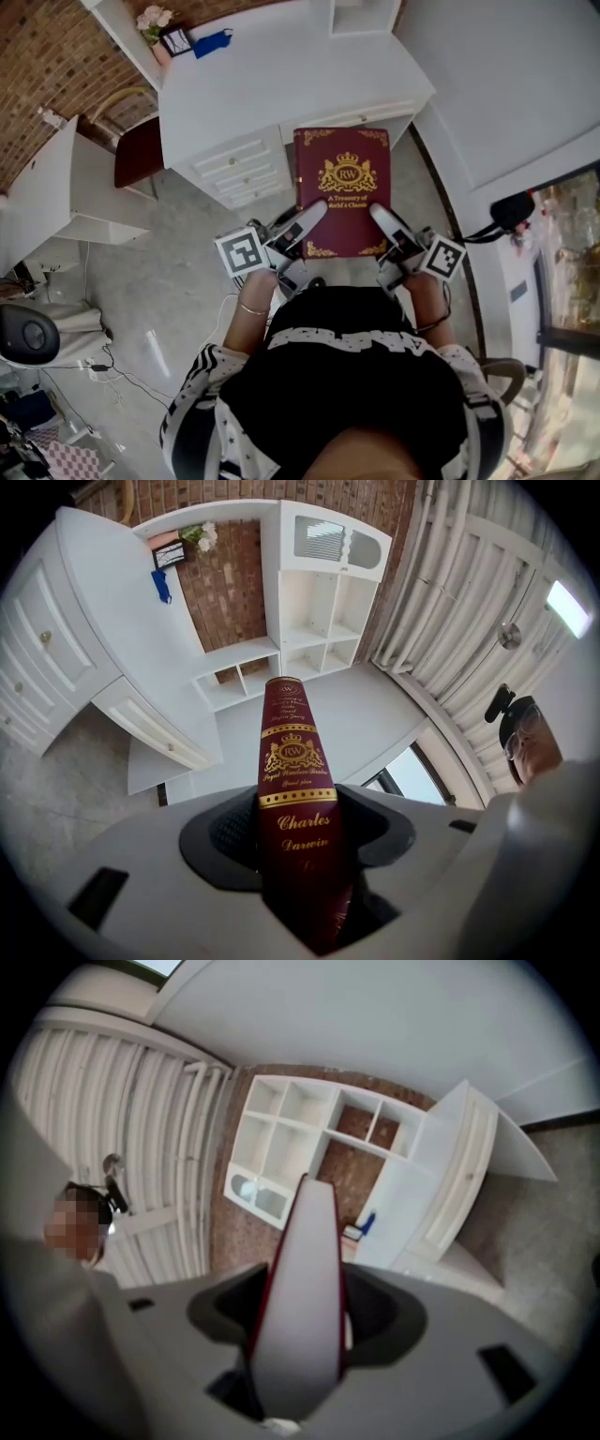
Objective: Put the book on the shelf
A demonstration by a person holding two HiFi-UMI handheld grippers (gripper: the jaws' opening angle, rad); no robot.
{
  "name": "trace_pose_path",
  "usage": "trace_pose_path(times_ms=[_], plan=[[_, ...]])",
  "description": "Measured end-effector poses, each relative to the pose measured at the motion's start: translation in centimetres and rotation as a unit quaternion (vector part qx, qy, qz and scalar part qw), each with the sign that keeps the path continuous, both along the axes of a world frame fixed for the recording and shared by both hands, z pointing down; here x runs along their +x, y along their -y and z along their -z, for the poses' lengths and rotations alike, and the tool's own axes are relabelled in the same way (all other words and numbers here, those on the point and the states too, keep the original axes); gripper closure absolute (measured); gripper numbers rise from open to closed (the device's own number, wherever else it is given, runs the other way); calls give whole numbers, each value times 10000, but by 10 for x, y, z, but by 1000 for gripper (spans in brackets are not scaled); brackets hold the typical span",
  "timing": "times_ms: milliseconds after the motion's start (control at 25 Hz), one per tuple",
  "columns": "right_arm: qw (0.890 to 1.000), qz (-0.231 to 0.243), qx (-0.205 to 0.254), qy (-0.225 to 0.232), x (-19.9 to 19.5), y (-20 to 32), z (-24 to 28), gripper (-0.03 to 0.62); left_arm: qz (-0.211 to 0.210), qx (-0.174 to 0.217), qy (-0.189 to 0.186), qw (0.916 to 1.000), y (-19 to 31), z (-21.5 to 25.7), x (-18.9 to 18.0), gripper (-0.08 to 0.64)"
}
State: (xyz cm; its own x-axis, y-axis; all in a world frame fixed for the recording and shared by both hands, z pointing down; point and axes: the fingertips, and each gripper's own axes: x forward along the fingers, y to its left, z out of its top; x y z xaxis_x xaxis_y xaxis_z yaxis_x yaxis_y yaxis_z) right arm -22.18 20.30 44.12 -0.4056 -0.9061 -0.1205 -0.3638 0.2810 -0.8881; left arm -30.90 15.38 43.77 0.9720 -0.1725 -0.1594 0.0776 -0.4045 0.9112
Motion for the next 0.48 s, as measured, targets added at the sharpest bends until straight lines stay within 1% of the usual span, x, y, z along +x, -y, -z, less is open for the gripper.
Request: trace_pose_path(times_ms=[120, 200, 320, 360, 480], plan=[[9999, 100, -8, 6, 1, 10, -2, 327, 96, 11, 36, 9999, 9, -2, 0, 305], [9999, 113, -37, 34, 17, 17, -4, 327, 122, 0, 55, 9999, 16, -4, 16, 307], [9999, 130, -67, 89, 59, 29, -7, 327, 132, -8, 123, 9998, 27, -5, 57, 305], [9998, 133, -77, 124, 67, 32, -7, 327, 147, -29, 162, 9998, 30, -6, 64, 305], [9998, 117, -73, 144, 70, 31, -7, 327, 139, -11, 183, 9997, 29, -6, 67, 305]])
